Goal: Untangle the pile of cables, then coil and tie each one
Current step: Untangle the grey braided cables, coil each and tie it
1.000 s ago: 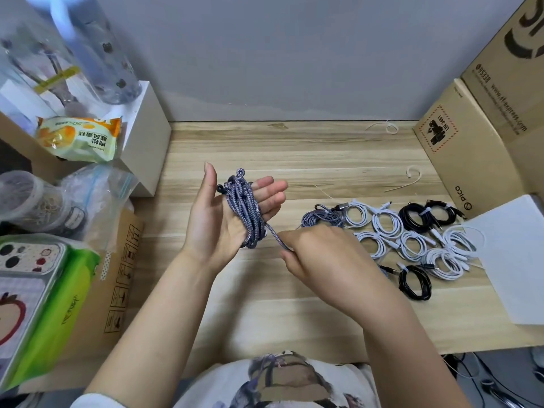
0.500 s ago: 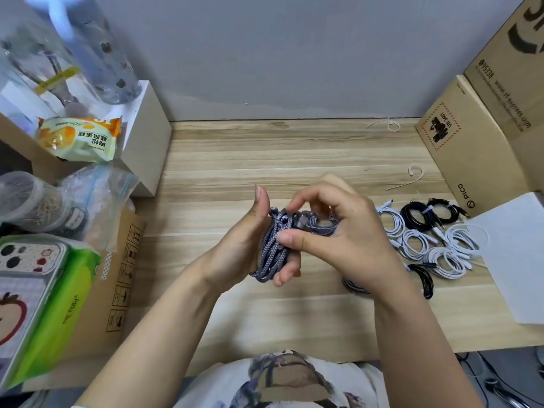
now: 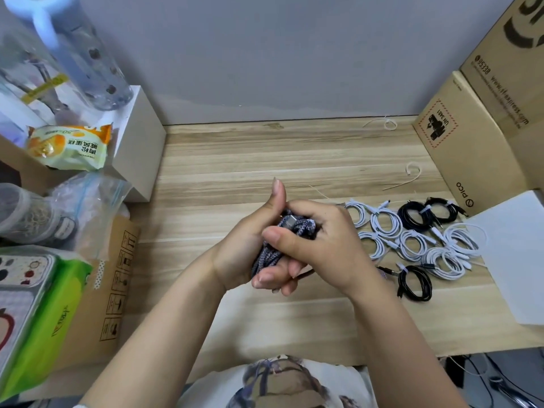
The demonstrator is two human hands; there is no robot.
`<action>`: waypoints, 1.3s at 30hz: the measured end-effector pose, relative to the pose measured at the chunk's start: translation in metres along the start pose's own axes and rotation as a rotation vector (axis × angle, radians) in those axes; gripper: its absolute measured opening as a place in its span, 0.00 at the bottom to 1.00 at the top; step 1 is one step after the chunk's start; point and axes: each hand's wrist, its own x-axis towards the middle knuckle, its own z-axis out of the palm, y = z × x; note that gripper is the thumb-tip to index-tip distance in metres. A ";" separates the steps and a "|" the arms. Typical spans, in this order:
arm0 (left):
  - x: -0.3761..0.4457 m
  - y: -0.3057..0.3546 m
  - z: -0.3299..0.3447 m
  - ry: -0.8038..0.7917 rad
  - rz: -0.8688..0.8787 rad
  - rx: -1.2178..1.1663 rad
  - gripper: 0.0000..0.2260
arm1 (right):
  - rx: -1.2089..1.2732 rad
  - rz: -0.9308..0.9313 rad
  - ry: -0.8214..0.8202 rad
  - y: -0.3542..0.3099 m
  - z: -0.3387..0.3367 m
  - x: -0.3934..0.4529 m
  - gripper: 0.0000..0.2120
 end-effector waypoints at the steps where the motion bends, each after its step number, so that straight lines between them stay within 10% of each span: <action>1: 0.002 0.001 0.000 0.009 -0.025 0.015 0.39 | -0.064 -0.006 0.060 0.002 0.001 0.001 0.14; 20: 0.036 0.015 -0.003 0.264 -0.107 0.195 0.29 | 0.088 0.005 0.319 0.033 -0.006 0.027 0.15; 26: 0.034 0.004 -0.037 -0.276 -0.107 -0.031 0.29 | 0.236 0.029 0.218 0.034 -0.011 0.027 0.15; 31: 0.045 0.005 -0.041 -0.382 -0.091 -0.039 0.25 | 0.513 0.141 0.112 0.034 -0.021 0.028 0.09; 39: 0.073 0.010 -0.010 0.356 -0.086 0.204 0.29 | 0.548 0.164 0.325 0.045 -0.025 0.043 0.10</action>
